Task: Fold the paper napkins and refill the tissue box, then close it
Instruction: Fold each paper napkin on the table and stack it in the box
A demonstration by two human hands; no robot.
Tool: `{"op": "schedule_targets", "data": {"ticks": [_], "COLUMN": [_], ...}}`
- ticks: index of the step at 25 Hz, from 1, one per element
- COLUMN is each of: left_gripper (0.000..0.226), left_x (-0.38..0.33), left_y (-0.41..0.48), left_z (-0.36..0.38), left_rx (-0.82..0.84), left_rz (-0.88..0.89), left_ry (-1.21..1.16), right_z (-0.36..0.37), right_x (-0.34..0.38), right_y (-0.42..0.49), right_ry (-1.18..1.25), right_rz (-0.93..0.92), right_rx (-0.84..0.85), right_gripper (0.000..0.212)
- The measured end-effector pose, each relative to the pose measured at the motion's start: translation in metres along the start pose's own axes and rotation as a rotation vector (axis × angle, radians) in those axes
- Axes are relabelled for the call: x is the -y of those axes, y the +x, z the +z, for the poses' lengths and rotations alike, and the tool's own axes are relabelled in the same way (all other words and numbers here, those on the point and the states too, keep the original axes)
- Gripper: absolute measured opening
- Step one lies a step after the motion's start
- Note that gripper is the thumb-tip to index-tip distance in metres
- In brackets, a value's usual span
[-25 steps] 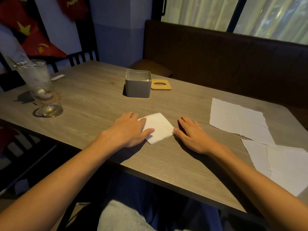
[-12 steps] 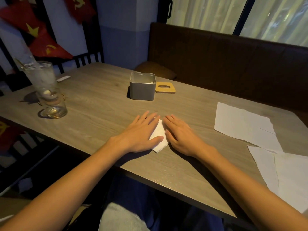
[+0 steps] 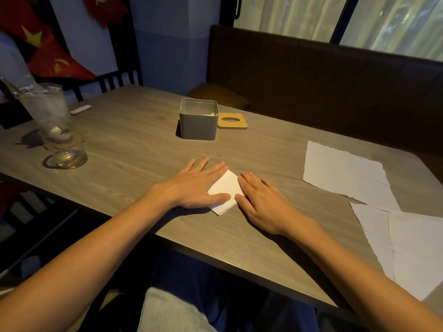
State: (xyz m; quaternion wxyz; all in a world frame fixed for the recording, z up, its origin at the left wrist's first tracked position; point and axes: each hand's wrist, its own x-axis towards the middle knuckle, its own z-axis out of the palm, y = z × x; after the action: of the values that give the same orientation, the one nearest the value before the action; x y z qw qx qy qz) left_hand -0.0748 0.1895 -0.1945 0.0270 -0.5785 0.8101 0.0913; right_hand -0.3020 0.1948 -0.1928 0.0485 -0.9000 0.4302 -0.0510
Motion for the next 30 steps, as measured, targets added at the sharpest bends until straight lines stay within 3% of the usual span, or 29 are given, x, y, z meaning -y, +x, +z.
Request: {"op": "schedule_targets", "data": {"ticks": [4, 7, 11, 15, 18, 22, 25, 27, 30], "left_gripper": [0.104, 0.105, 0.06, 0.035, 0.016, 0.041, 0.045, 0.034, 0.04], "left_x": [0.006, 0.005, 0.007, 0.01, 0.014, 0.018, 0.027, 0.033, 0.037], "left_y": [0.004, 0.008, 0.025, 0.037, 0.038, 0.033, 0.028, 0.027, 0.028], "left_z": [-0.004, -0.008, -0.02, -0.033, -0.046, -0.054, -0.048, -0.044, -0.039], "left_rx": [0.046, 0.055, -0.131, 0.005, 0.106, 0.158, 0.036, -0.125, -0.314], "left_rz": [-0.043, -0.038, 0.008, 0.012, 0.039, 0.034, -0.053, -0.165, -0.324], "left_ry": [0.003, -0.028, -0.281, -0.168, -0.233, -0.385, -0.552, -0.838, -1.146], "right_z": [-0.011, -0.025, -0.037, -0.032, -0.037, -0.039, -0.042, -0.041, -0.035], "right_x": [-0.007, -0.01, -0.001, 0.009, 0.01, 0.008, 0.002, -0.001, -0.006], "right_y": [-0.025, -0.027, 0.008, 0.048, 0.064, 0.07, 0.073, 0.077, 0.089], "right_ry": [-0.076, 0.029, 0.257, 0.263, 0.347, 0.435, 0.599, 0.672, 0.723], "right_rz": [-0.024, 0.055, 0.257, 0.362, 0.395, 0.341, 0.265, 0.255, 0.328], "right_rx": [-0.017, -0.019, -0.066, 0.093, 0.175, 0.172, -0.006, -0.103, -0.187], "right_gripper": [0.053, 0.04, 0.046, 0.04, 0.032, 0.018, 0.011, 0.011, 0.017]}}
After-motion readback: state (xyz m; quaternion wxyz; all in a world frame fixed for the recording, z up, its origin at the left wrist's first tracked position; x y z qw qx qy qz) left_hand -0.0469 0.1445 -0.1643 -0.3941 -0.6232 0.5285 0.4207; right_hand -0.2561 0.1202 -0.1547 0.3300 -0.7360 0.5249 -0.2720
